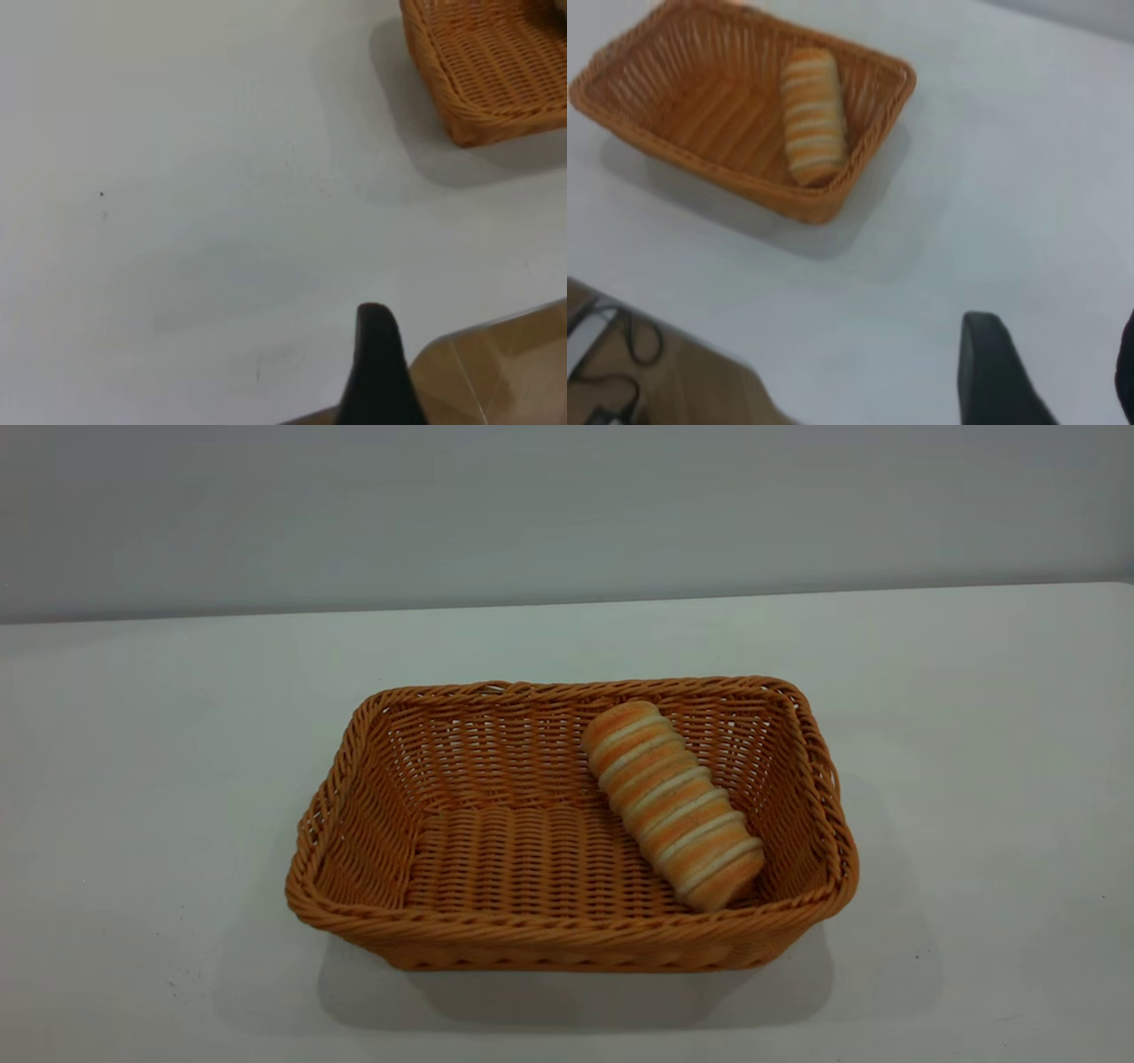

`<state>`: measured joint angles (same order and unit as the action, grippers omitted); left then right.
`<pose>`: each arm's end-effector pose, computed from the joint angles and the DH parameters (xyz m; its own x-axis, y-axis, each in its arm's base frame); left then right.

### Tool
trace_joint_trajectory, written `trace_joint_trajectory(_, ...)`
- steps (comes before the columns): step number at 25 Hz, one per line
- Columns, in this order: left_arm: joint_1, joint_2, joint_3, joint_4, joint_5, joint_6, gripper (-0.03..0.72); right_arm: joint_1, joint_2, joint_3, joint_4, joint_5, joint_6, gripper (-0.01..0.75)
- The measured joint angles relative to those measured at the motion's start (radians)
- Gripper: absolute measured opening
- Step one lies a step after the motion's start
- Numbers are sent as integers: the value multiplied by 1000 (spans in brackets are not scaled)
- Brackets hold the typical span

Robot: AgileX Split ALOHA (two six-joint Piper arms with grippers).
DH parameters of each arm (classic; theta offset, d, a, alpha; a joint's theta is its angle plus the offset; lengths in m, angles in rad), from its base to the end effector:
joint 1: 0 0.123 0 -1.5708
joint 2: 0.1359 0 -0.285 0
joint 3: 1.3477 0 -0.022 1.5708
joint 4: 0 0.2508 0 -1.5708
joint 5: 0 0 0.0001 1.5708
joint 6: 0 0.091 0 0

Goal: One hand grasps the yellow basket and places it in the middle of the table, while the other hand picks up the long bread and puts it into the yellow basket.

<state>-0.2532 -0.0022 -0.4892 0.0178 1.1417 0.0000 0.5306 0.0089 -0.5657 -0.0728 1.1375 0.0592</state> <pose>-0.0070 0.0033 0.2679 -0.5150 0.1409 -0.8455 0.2410 0.9704 0.0149 -0.0096 -0.0126 0.2893 -0.4206 -0.2137 -0.8817 -0.4429 0.8965 -0.0060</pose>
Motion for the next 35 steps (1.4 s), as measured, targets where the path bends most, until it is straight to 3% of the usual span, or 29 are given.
trace_joint_trajectory(10,0,0,2,0,-2,0,585,0,-28,86,-6,-1,3,377)
trace_joint_trajectory(35,0,0,2,0,-2,0,585,0,-28,86,-17,0,3,377)
